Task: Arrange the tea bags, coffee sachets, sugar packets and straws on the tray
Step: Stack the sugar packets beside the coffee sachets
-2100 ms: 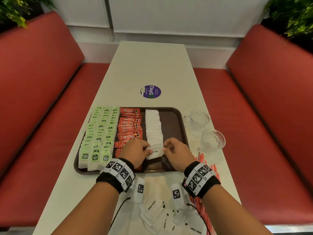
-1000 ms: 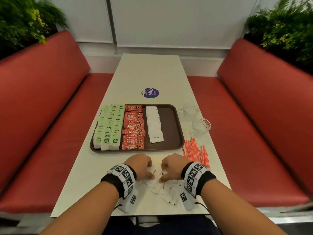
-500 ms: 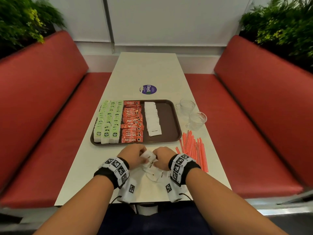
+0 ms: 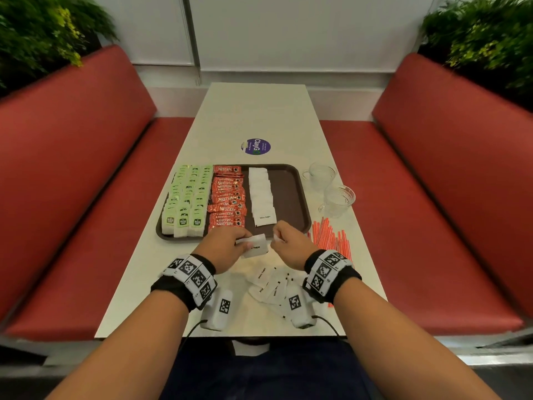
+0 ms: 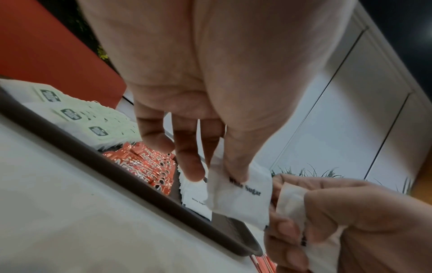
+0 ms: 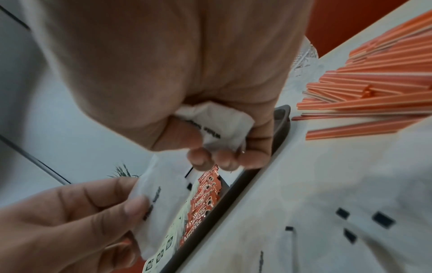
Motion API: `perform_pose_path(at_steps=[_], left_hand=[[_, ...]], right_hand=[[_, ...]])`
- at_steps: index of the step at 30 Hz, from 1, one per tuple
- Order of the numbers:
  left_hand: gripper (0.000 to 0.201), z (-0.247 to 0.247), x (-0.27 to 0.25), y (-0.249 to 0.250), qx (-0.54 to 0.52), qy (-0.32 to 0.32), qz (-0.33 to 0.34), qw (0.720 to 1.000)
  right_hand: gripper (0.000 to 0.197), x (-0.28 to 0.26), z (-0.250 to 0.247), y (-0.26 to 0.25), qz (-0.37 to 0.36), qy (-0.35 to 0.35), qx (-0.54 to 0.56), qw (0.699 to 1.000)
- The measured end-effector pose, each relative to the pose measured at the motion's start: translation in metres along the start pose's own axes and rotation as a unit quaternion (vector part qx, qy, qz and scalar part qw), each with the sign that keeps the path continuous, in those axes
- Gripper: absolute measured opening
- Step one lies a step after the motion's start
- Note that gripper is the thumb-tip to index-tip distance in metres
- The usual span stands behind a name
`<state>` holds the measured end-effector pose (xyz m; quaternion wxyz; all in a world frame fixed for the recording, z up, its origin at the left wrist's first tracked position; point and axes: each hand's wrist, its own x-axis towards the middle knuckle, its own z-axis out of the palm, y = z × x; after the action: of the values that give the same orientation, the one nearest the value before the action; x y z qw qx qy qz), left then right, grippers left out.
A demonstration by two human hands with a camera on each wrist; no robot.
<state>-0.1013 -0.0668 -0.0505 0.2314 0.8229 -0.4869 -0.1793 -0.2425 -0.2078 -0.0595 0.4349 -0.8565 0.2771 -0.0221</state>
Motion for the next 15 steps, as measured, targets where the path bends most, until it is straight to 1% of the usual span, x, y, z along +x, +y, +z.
perform_pose_path(at_steps=[2,3,6,8,10,13,15], left_hand=[[0.015,0.000,0.002,0.004,-0.006,-0.001,0.009,1.000],[0.014,0.000,0.003,0.006,-0.012,0.000,0.017,1.000],[0.014,0.000,0.007,0.011,-0.022,0.025,0.043,0.999],[0.015,0.001,0.012,0.009,-0.035,0.049,0.032,0.998],[0.019,0.001,0.020,0.004,-0.039,0.058,0.008,0.998],[0.017,0.002,0.034,-0.004,-0.034,0.063,-0.008,0.997],[0.019,0.002,0.047,-0.007,-0.045,0.068,-0.029,0.996]], right_hand=[[0.007,0.000,-0.001,0.001,-0.025,-0.008,-0.008,1.000],[0.011,-0.001,-0.001,0.000,-0.035,-0.010,-0.018,0.999],[0.012,0.005,-0.003,0.000,-0.057,0.004,-0.036,0.998],[0.008,0.011,-0.004,0.001,-0.053,0.024,-0.028,0.998],[0.008,0.019,-0.007,0.002,-0.046,0.037,-0.025,0.998],[0.016,0.032,-0.010,0.003,-0.026,0.030,-0.024,0.999],[0.026,0.038,-0.014,0.002,0.016,0.037,-0.007,0.999]])
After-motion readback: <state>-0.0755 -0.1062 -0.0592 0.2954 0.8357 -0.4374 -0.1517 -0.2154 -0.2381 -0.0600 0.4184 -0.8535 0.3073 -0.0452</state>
